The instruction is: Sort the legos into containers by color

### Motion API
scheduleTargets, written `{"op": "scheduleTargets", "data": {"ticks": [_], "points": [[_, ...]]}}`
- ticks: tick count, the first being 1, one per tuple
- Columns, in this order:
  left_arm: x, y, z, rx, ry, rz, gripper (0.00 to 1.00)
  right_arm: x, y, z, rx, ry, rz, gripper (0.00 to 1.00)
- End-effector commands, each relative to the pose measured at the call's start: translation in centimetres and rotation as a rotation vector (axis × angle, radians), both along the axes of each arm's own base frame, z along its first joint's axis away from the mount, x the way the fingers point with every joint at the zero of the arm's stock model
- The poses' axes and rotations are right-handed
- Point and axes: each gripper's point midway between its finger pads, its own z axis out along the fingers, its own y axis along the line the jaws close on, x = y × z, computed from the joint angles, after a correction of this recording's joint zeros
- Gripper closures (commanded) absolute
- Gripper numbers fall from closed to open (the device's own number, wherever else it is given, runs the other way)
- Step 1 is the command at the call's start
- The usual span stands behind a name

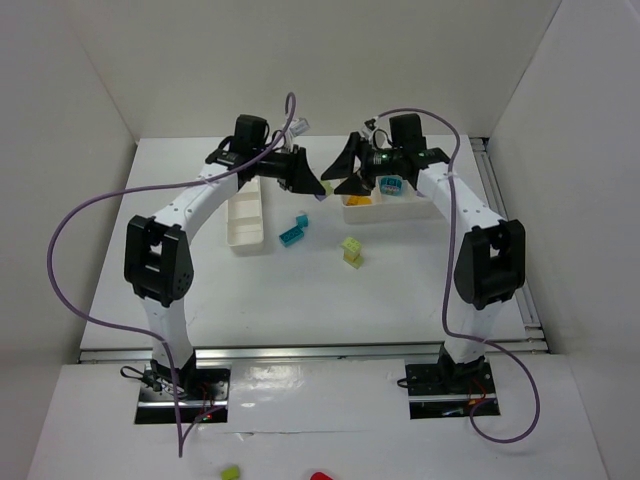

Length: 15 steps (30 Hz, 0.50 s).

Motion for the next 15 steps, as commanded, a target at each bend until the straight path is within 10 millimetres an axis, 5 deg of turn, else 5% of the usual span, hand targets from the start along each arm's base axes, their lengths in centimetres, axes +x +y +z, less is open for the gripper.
{"op": "scheduleTargets", "data": {"ticks": [1, 15], "points": [[-1.1, -0.1, 2.9, -0.036, -0.119, -0.051, 1.00, 0.0, 1.0, 0.0, 0.028, -0.002, 0.022, 0.23], [-1.9, 0.0, 2.9, -0.046, -0.141, -0.084, 1.00, 0.9, 1.6, -0.7, 0.095, 0.054, -0.040, 0.36]]}}
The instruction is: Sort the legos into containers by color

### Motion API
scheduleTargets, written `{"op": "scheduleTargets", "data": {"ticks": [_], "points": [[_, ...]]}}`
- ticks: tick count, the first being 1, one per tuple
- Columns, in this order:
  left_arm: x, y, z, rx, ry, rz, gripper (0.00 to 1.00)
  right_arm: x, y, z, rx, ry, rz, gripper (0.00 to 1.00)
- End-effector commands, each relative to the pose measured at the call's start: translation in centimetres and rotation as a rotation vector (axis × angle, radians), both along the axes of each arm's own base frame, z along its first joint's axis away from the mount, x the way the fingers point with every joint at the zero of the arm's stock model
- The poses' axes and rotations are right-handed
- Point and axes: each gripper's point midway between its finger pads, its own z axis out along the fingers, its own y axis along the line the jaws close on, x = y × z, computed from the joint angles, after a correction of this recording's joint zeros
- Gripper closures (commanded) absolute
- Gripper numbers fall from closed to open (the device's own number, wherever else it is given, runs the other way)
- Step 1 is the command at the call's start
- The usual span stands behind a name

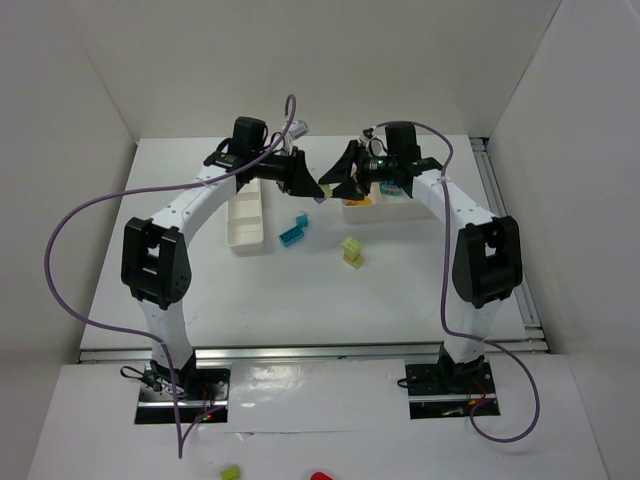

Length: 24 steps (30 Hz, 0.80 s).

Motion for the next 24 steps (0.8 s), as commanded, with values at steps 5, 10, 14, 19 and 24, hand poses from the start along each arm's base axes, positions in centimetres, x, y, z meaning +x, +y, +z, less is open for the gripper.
{"op": "scheduleTargets", "data": {"ticks": [5, 10, 14, 19, 24], "points": [[-1.1, -0.2, 2.9, -0.048, -0.107, -0.058, 1.00, 0.6, 0.9, 0.9, 0.048, -0.030, 0.001, 0.47], [-0.5, -0.3, 2.7, -0.043, -0.109, -0.049, 1.00, 0.2, 1.5, 0.4, 0.059, -0.009, 0.029, 0.48], [-0.2, -0.3, 3.0, -0.041, -0.119, -0.041, 1.00, 0.0, 1.5, 0.3, 0.059, -0.007, 0.040, 0.48], [-0.4, -0.2, 2.7, -0.031, -0.116, -0.047, 1.00, 0.3, 0.9, 0.2, 0.058, -0.004, 0.015, 0.63], [0.1, 0.7, 1.9, -0.018, -0.109, -0.022, 1.00, 2.3, -2.8, 1.9, 0.062, -0.056, -0.114, 0.72]]}}
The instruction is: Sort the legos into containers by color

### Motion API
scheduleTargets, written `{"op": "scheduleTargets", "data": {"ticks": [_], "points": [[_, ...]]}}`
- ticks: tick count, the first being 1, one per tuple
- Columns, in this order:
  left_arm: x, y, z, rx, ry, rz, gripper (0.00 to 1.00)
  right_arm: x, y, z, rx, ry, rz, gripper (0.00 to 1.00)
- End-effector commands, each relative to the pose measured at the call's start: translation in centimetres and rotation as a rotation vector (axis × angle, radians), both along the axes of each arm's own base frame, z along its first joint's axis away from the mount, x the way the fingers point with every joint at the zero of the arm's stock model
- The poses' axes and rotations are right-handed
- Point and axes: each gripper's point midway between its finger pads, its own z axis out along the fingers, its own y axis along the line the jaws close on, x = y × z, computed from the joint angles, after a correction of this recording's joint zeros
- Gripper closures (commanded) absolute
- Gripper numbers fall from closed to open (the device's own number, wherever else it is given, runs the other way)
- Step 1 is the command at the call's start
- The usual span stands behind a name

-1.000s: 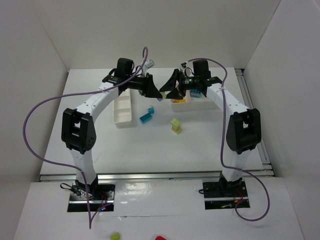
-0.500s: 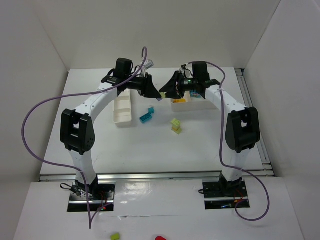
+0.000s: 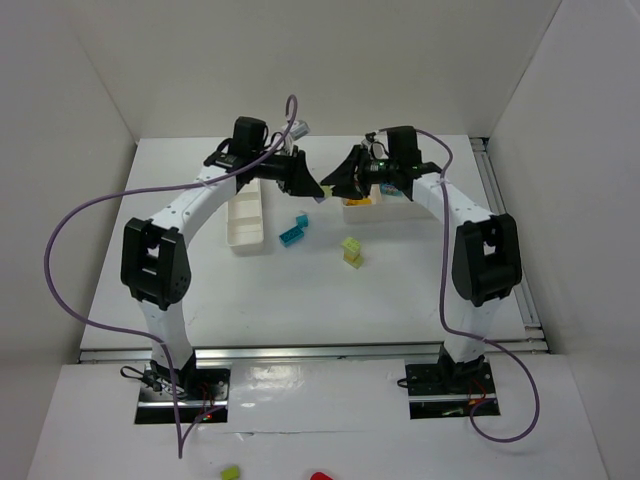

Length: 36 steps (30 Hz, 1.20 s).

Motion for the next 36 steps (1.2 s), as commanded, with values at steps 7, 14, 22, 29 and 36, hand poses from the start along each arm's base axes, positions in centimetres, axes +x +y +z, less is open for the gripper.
{"op": "scheduleTargets", "data": {"ticks": [7, 14, 22, 29, 36], "points": [[-0.1, 1.5, 2.6, -0.042, -0.072, -0.015, 1.00, 2.5, -5.1, 2.4, -0.006, -0.096, -0.143, 0.76], [0.6, 2.8, 1.8, -0.035, -0.018, 0.041, 1.00, 3.3, -5.7, 2.1, -0.080, -0.145, -0.162, 0.77], [4.8, 8.9, -0.2, 0.019, 0.164, 0.338, 1.00, 5.0, -5.9, -0.4, -0.387, -0.195, -0.172, 0.77], [6.9, 17.4, -1.9, 0.066, 0.347, 0.727, 1.00, 4.3, 2.6, -1.6, -0.441, -0.403, 0.051, 0.77], [6.6, 28.3, -0.4, 0.119, 0.373, 1.146, 1.00, 1.6, 13.2, -2.7, -0.364, -0.600, 0.362, 0.76]]}}
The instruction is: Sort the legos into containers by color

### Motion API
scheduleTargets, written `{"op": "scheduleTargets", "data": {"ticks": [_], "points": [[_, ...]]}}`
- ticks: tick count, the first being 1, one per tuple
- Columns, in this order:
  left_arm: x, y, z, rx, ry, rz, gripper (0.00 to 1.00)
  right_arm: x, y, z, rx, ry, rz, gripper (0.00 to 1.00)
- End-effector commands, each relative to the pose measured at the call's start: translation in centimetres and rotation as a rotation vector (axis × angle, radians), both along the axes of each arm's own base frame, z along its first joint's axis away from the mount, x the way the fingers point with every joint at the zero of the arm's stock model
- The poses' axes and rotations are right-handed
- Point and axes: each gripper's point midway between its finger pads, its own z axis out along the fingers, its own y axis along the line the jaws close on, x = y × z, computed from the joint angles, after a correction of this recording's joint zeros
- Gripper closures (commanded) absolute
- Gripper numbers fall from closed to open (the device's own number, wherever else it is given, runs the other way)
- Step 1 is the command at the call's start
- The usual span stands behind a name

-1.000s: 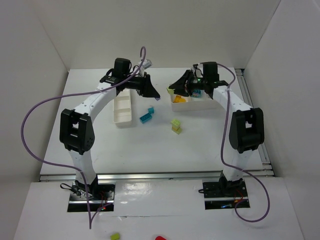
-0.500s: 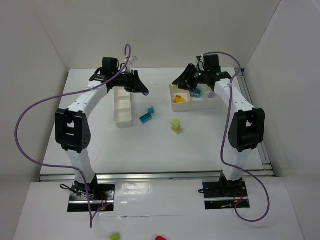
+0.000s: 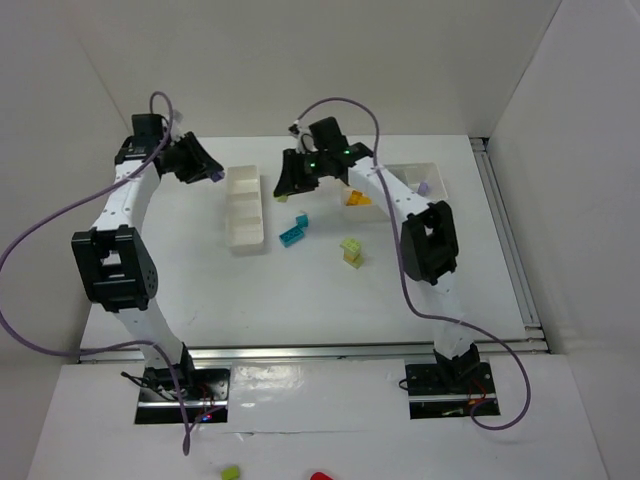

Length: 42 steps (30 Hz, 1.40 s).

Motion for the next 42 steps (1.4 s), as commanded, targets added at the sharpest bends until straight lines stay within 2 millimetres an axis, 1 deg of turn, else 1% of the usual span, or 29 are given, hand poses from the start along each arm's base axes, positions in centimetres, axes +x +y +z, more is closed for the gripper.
{"op": "scheduleTargets", "data": {"ticks": [1, 2, 5, 11, 13, 15, 16, 18, 19, 21, 22, 23, 24, 25, 26, 27, 28, 29, 30, 31, 32, 33, 34, 36, 37, 38, 39, 41, 42], "points": [[-0.9, 4.9, 3.8, 0.067, -0.034, 0.229, 1.00, -1.4, 4.5, 0.0, -0.013, -0.109, 0.172, 0.76], [-1.1, 5.5, 4.1, 0.074, -0.034, 0.246, 1.00, -1.4, 5.6, 0.6, -0.008, -0.131, 0.180, 0.74], [-1.8, 6.4, 5.1, 0.092, -0.051, 0.292, 1.00, -2.1, 7.8, -1.9, 0.000, -0.109, 0.218, 0.73], [-1.9, 6.7, 6.2, 0.100, -0.077, 0.315, 1.00, -2.8, 9.8, -3.8, 0.001, -0.106, 0.252, 0.66], [-1.8, 6.6, 6.7, 0.095, -0.088, 0.309, 1.00, -3.4, 10.7, -4.1, -0.005, -0.112, 0.261, 0.57], [-1.9, 6.0, 6.9, 0.073, -0.090, 0.281, 1.00, -2.8, 10.7, -5.1, -0.023, -0.110, 0.246, 0.40], [-1.9, 5.8, 6.9, 0.067, -0.090, 0.274, 1.00, -2.7, 10.8, -4.8, -0.018, -0.118, 0.245, 0.27], [-1.9, 5.7, 7.3, 0.062, -0.100, 0.267, 1.00, -2.3, 10.8, -4.4, -0.020, -0.128, 0.223, 0.19], [-1.9, 5.5, 7.4, 0.056, -0.101, 0.260, 1.00, -2.3, 10.8, -4.4, -0.020, -0.128, 0.223, 0.18], [-1.9, 4.3, 7.4, 0.054, -0.101, 0.234, 1.00, -1.9, 10.7, -1.9, -0.007, -0.179, 0.199, 0.18], [-1.8, 4.3, 7.8, 0.055, -0.112, 0.234, 1.00, -1.9, 10.4, -1.9, -0.015, -0.182, 0.190, 0.18], [-1.8, 3.2, 7.8, 0.060, -0.116, 0.205, 1.00, -1.4, 9.8, -1.2, -0.015, -0.189, 0.163, 0.20], [-1.6, 2.5, 7.9, 0.064, -0.125, 0.174, 1.00, -1.4, 9.2, 1.6, -0.002, -0.232, 0.129, 0.27], [-1.4, 1.6, 8.4, 0.062, -0.141, 0.137, 1.00, -0.9, 7.7, 0.6, -0.021, -0.226, 0.084, 0.31], [-1.4, -0.6, 8.5, 0.064, -0.145, 0.077, 1.00, 0.0, 5.9, 1.5, -0.026, -0.245, 0.026, 0.34], [-1.0, -1.8, 7.5, 0.077, -0.127, 0.036, 1.00, 0.7, 3.5, 5.6, -0.011, -0.309, -0.081, 0.39], [-0.6, -3.1, 8.1, 0.084, -0.142, 0.000, 1.00, 1.5, 1.8, 6.7, -0.002, -0.342, -0.151, 0.47], [-0.6, -4.5, 7.7, 0.089, -0.126, -0.037, 1.00, 1.4, -0.8, 4.1, -0.059, -0.295, -0.218, 0.51], [-0.4, -7.4, 6.5, 0.086, -0.107, -0.097, 1.00, 2.7, -5.1, 7.3, -0.062, -0.344, -0.366, 0.54], [0.0, -8.7, 6.9, 0.091, -0.126, -0.129, 1.00, 3.0, -7.5, 7.3, -0.083, -0.341, -0.431, 0.56], [0.0, -9.9, 6.5, 0.090, -0.115, -0.153, 1.00, 2.7, -9.9, 5.5, -0.131, -0.310, -0.489, 0.58], [-0.1, -12.0, 6.2, 0.088, -0.114, -0.196, 1.00, 3.7, -13.8, 5.5, -0.182, -0.319, -0.598, 0.58], [-0.1, -13.3, 6.0, 0.073, -0.111, -0.229, 1.00, 3.2, -16.0, 6.9, -0.187, -0.335, -0.658, 0.58], [0.7, -15.6, 5.4, 0.054, -0.112, -0.282, 1.00, 2.6, -20.7, 5.3, -0.272, -0.297, -0.758, 0.59], [0.0, -17.7, 5.1, 0.045, -0.101, -0.341, 1.00, 2.3, -22.6, 5.8, -0.290, -0.298, -0.816, 0.59], [0.3, -18.6, 6.0, 0.054, -0.133, -0.368, 1.00, 1.7, -24.0, 5.2, -0.321, -0.265, -0.849, 0.59], [0.5, -19.8, 4.7, 0.054, -0.113, -0.399, 1.00, 1.4, -26.0, 4.6, -0.347, -0.246, -0.887, 0.59], [-0.1, -22.2, 4.5, 0.046, -0.117, -0.465, 1.00, 0.7, -27.9, 5.4, -0.330, -0.238, -0.942, 0.59], [-0.1, -23.2, 4.1, 0.039, -0.120, -0.499, 1.00, 0.3, -29.6, 4.6, -0.350, -0.214, -0.972, 0.58]]}}
